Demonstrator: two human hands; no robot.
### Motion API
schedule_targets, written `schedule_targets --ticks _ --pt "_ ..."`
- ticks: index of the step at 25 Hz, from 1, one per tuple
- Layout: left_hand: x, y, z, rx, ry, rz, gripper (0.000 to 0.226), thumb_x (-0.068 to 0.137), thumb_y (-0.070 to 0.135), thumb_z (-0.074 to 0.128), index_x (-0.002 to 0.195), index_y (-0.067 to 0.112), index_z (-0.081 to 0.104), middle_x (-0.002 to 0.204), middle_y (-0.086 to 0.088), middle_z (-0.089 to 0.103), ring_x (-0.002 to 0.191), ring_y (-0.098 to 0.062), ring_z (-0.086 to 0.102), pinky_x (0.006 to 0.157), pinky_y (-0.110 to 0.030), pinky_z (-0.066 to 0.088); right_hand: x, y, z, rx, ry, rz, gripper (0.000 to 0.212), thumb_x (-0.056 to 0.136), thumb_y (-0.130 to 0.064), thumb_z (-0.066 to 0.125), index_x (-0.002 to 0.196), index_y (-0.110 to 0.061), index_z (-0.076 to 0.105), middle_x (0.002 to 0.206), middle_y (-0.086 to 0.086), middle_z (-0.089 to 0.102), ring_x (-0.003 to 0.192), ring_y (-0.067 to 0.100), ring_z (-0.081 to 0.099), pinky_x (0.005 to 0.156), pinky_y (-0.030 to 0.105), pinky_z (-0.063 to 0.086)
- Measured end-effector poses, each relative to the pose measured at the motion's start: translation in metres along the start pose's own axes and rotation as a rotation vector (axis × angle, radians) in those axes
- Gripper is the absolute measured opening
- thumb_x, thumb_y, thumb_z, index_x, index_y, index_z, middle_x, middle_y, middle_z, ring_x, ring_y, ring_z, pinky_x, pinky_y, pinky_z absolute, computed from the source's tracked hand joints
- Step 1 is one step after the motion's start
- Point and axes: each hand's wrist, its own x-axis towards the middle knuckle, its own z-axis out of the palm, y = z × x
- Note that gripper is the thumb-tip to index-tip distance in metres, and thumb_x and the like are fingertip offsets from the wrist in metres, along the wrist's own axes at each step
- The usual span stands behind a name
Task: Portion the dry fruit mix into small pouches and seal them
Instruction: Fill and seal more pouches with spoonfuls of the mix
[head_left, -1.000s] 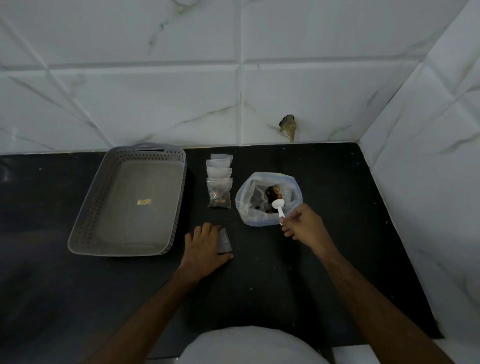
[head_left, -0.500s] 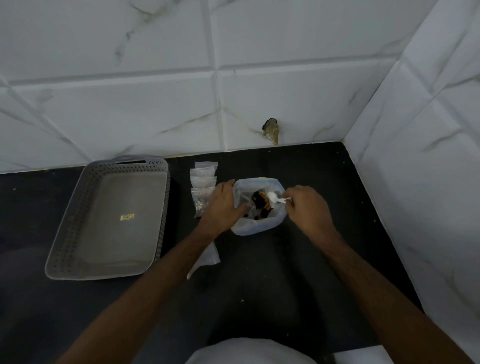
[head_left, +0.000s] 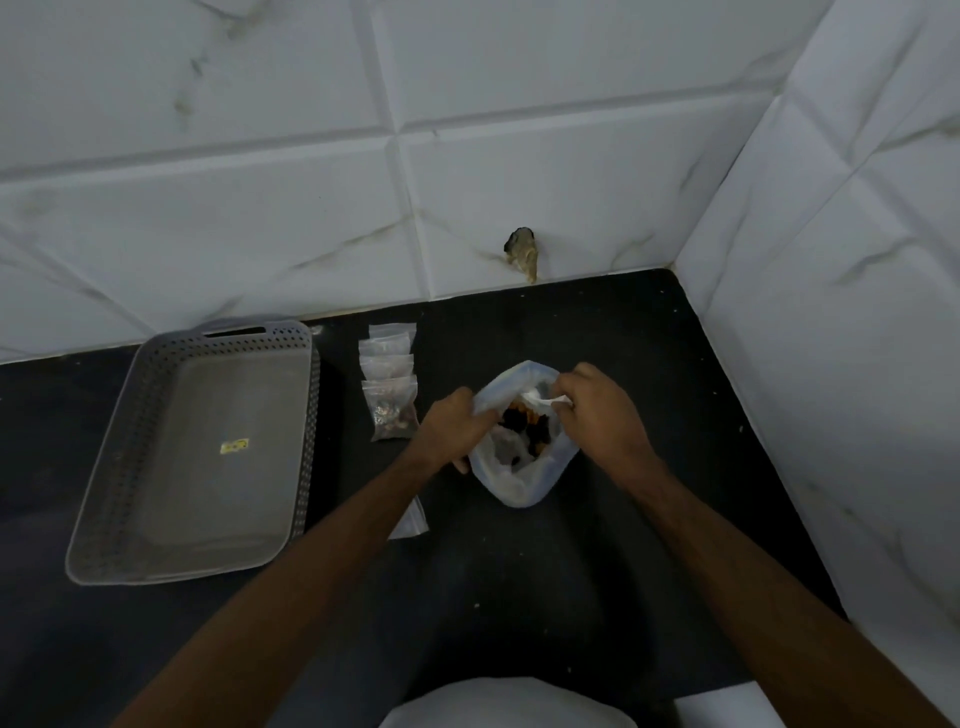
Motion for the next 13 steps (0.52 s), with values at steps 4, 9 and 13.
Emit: schedule_targets --ticks 4,9,13 --pt "-0.013 -0.007 0.004 0.020 -0.018 -0.039 0.057 0.093 0.041 0.068 0.136 0.012 0.042 0.130 -0.010 0.050 0.107 -0.024 0.061 0.080 -0.043 0.062 -0.006 -0.012 0.005 -0.025 -0.024 -0.020 0.021 0.096 -0.017 0.060 0.116 -0.019 0.068 0.108 0.001 0.061 0.098 0.015 0.059 0.085 0.030 0.050" --pt "0.014 0.008 -0.002 0.153 0.095 0.215 0.081 0.083 0.036 0.080 0.148 0.014 0.038 0.146 -0.012 0.042 0.131 -0.027 0.047 0.105 -0.039 0.046 -0.023 -0.014 0.005 0.011 0.037 0.016 0.014 0.095 -0.019 0.064 0.108 -0.017 0.069 0.103 -0.001 0.062 0.095 0.012 0.059 0.081 0.025 0.047" --pt "0.033 0.016 0.006 0.186 0.011 0.086 0.078 0.083 0.038 0.079 0.145 0.009 0.041 0.140 -0.013 0.051 0.120 -0.026 0.056 0.097 -0.039 0.052 -0.030 -0.009 0.014 0.009 0.020 0.065 0.006 0.096 -0.018 0.065 0.098 -0.015 0.070 0.096 -0.001 0.063 0.090 0.012 0.061 0.076 0.021 0.042"
